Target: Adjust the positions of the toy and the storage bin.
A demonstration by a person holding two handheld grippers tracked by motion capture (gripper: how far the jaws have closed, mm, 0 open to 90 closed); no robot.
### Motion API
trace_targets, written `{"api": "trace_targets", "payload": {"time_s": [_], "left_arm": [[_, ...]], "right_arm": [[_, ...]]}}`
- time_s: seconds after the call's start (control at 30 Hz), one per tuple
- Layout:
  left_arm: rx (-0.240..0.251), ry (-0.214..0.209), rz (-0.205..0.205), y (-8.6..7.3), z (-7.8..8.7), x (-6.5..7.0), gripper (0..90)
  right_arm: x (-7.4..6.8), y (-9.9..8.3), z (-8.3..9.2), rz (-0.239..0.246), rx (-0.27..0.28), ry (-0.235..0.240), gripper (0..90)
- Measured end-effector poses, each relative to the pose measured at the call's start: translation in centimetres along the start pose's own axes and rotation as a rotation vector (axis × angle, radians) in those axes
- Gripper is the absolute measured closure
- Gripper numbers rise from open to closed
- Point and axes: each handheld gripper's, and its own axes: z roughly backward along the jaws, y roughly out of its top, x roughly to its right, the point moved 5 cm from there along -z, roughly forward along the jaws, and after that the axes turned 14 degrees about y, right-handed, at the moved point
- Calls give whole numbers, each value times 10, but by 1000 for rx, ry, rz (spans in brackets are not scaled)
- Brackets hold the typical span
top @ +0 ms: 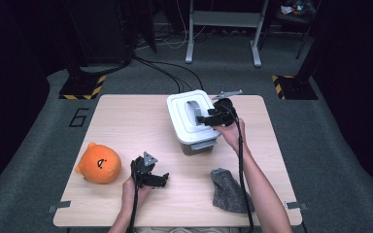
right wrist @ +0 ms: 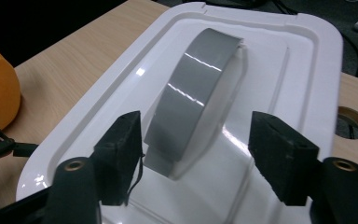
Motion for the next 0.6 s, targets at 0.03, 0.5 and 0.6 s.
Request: {"api": "trace_targets", "payload": {"time_s": [0.03,0.5,0.6], "left_arm": [[0,0,0,0,0,0,3],[5,5,3,0,0,0,3],[5,5,2,0,0,0,3]], "right_arm": [[-2,1,-3,3,-8,-3,370],[-5,5,-14,19,-42,-11,566],[-5,5,-13,14,-42,-8,570]]}}
